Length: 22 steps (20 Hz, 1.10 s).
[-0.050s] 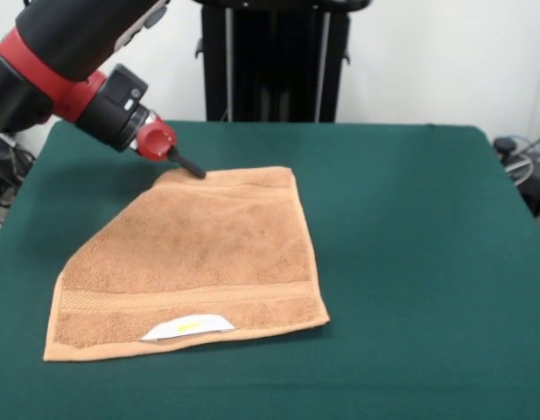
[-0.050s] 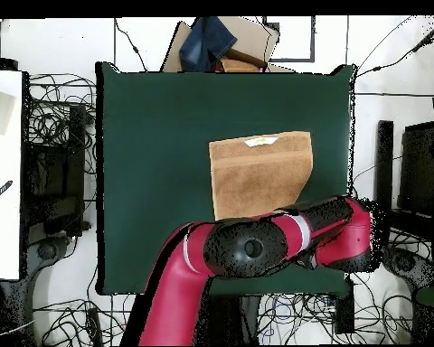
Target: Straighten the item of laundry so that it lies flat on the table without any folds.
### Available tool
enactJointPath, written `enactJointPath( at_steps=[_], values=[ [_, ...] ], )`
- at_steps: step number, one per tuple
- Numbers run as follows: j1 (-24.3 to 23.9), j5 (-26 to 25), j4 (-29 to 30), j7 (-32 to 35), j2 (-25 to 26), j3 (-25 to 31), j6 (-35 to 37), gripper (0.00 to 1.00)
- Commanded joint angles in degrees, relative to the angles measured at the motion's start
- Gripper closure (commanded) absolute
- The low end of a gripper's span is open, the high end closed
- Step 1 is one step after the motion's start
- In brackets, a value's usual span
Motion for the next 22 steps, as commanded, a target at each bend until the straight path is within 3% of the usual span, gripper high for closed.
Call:
enactJointPath(
  at_steps=[1,7,8,18,22],
  values=[
    [2.5,0.2,1.5,-12.5,0.0,11.4,1.2,1.0],
    [4.4,-0.5,3.6,-11.6,-2.2,13.6,0.4,1.0],
    [4.4,0.6,5.3,-17.3,2.1,16.4,3.0,1.0],
    [5.2,0.6,6.7,-16.8,0.6,18.0,5.9,1.0],
    [6.1,4.8,10.4,-20.1,-1.2,11.5,21.4,1.0]
  ],
)
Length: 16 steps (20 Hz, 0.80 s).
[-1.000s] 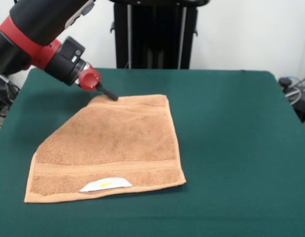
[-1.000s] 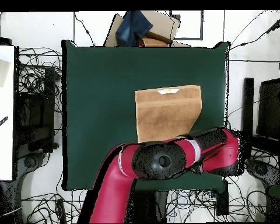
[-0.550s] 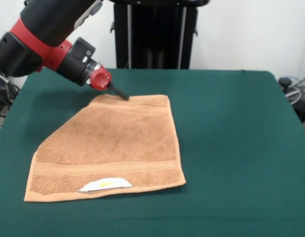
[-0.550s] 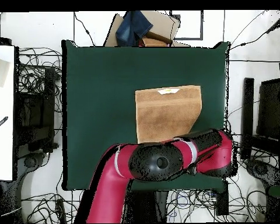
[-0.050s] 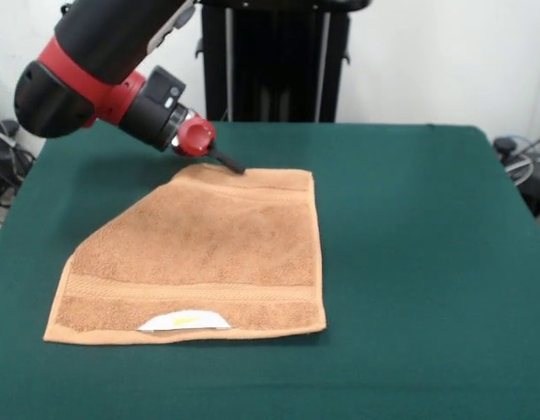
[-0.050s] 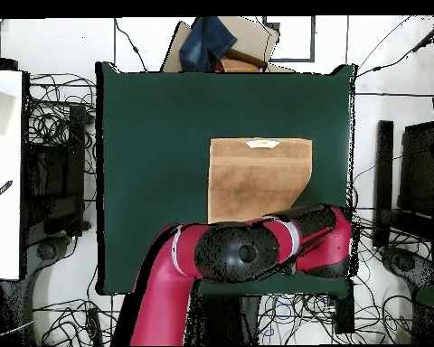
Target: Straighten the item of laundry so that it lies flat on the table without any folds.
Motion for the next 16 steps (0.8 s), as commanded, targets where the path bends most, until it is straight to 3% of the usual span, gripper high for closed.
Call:
enactJointPath(
  at_steps=[1,6,12,16],
  values=[
    [3.0,6.7,5.4,-15.0,0.6,2.1,26.0,1.0],
    [2.3,2.6,4.5,-13.2,-0.4,1.3,23.7,1.0],
    [2.0,3.9,5.3,-12.1,-1.7,2.9,25.1,1.0],
    [-3.0,4.2,4.9,-11.1,-4.5,4.9,20.5,1.0]
  ],
)
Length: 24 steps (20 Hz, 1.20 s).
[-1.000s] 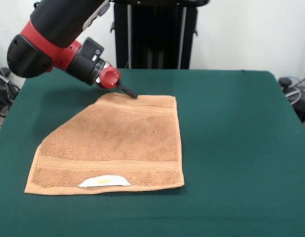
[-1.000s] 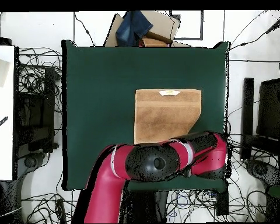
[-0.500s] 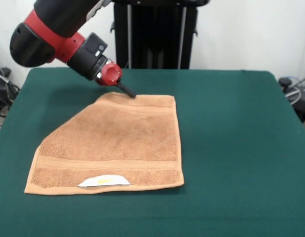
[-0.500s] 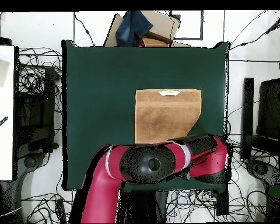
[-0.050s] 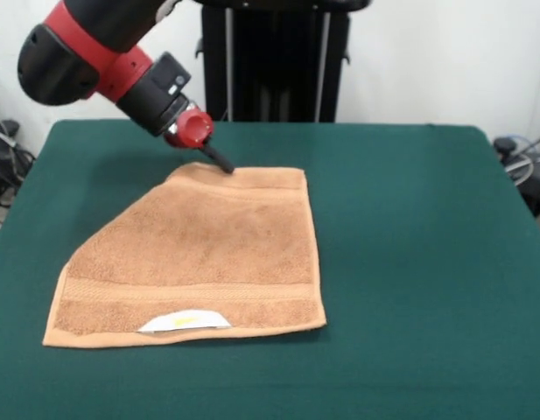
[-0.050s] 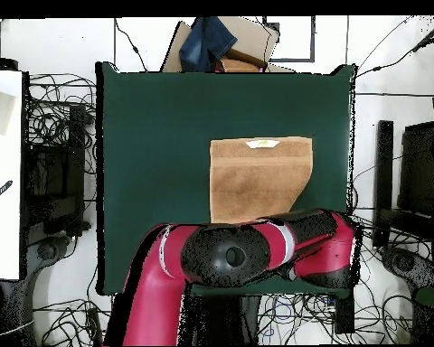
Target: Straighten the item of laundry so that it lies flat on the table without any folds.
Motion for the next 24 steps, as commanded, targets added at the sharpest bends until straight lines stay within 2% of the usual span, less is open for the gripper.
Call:
enactJointPath(
  at_steps=[1,5,9,14,17,20,22,24],
  values=[
    [-6.2,3.1,-1.2,-8.1,-1.6,6.4,9.4,1.0],
    [-8.4,-0.4,-0.4,-7.6,-5.8,5.0,4.2,1.0],
    [-9.7,-5.5,0.1,-5.8,-7.3,5.3,-1.5,1.0],
    [-10.5,-6.9,1.9,-5.4,-8.0,8.3,-1.5,1.0],
    [-10.6,-8.0,2.1,-4.1,-10.3,9.2,-2.9,1.0],
    [-11.7,-7.5,0.8,-2.7,-11.4,11.3,-3.9,1.0],
    [-12.2,-5.5,0.0,-3.7,-11.3,12.3,-1.3,1.0],
    [-12.4,-2.9,-1.4,-7.3,-10.0,12.1,5.0,1.0]
  ],
)
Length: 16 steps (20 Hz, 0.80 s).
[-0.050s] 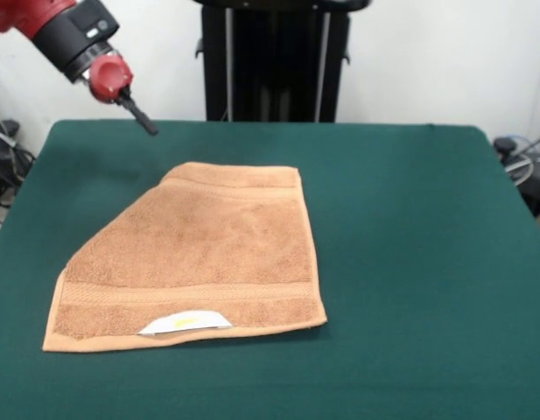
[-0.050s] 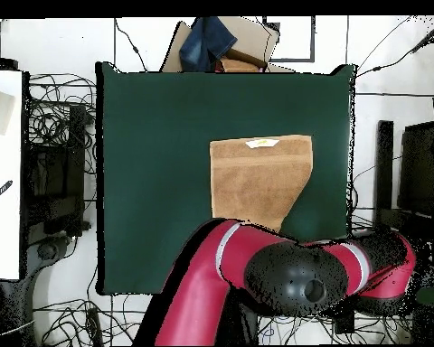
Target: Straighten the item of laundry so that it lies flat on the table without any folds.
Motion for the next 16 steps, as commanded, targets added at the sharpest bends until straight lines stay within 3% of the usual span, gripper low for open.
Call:
enactJointPath(
  at_steps=[1,7,13,16],
  values=[
    [-1.1,5.2,-3.4,-9.2,0.8,11.2,8.2,1.0],
    [-1.1,13.5,-0.5,-18.7,0.6,11.2,19.8,1.0],
    [-1.8,15.7,-0.2,-23.0,0.9,11.6,23.4,1.0],
    [-2.1,14.9,0.3,-21.5,0.4,11.6,25.0,1.0]
  ],
)
